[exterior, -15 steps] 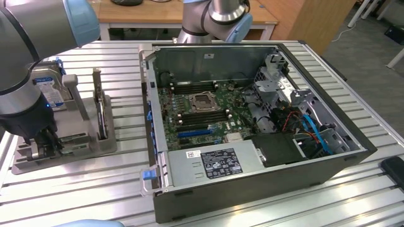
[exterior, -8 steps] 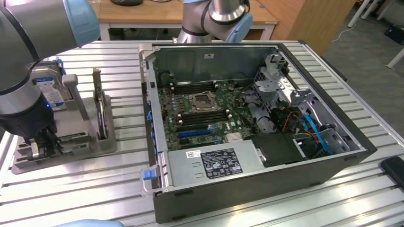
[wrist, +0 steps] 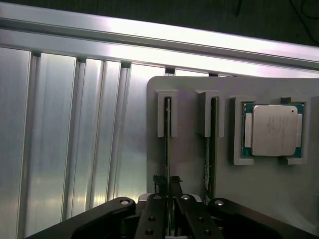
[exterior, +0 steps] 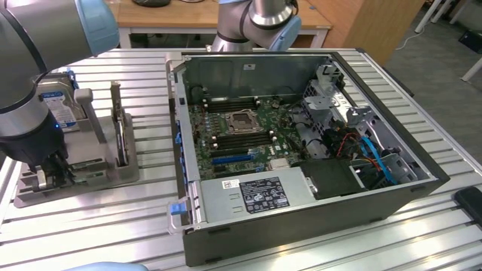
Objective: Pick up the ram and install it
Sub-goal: 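Pick up the ram and move it above insertion slot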
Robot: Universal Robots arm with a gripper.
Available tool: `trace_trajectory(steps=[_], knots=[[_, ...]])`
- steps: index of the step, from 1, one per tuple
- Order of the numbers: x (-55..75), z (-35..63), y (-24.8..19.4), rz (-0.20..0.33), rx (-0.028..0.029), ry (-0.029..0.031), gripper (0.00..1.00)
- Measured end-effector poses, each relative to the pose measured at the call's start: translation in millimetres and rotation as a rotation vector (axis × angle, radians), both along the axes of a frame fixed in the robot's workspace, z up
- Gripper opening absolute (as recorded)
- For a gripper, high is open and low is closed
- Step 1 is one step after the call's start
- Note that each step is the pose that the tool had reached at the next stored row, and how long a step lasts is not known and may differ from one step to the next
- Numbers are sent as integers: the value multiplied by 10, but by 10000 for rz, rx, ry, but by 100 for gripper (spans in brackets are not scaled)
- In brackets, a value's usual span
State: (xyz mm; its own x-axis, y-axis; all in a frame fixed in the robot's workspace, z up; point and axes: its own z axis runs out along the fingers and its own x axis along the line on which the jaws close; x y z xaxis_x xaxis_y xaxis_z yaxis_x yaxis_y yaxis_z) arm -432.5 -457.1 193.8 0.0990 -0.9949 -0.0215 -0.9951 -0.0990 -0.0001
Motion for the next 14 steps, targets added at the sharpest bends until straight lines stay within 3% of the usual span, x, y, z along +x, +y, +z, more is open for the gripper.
trace_trajectory(steps=[14], knots=[[0, 205, 0, -1, 61, 0, 13]])
